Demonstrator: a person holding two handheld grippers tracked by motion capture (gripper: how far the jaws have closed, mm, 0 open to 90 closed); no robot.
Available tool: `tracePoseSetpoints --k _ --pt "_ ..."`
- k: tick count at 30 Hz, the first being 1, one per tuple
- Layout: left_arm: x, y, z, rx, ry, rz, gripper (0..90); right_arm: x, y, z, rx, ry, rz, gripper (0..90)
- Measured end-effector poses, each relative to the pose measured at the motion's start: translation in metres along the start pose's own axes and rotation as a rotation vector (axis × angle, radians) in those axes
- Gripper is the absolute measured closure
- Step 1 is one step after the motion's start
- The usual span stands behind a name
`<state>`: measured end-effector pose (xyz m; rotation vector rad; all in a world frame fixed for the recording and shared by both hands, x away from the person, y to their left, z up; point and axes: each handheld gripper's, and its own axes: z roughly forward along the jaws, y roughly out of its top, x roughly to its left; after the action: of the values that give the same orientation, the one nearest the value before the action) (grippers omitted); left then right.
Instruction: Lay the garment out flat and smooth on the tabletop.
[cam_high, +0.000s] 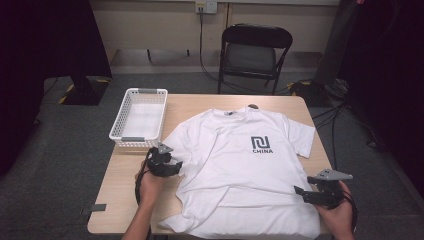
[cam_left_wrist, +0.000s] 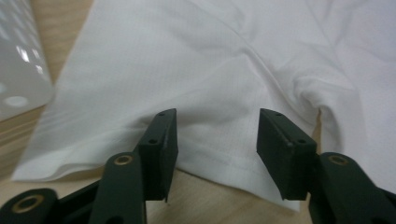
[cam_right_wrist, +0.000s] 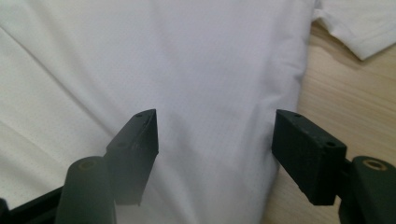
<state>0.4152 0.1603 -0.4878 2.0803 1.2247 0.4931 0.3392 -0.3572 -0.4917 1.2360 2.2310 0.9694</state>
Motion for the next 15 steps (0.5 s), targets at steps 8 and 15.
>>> tracePoseSetpoints --k 8,15 --pt "0.023 -0.003 -0.009 0.044 0.061 0.015 77.6 0.000 -0.004 0.001 0.003 -0.006 -0.011 28.6" --pt "0.043 -0.007 -0.016 0.034 0.077 -0.007 48.3 -0.004 -0.007 0.001 0.010 -0.006 0.002 26.9"
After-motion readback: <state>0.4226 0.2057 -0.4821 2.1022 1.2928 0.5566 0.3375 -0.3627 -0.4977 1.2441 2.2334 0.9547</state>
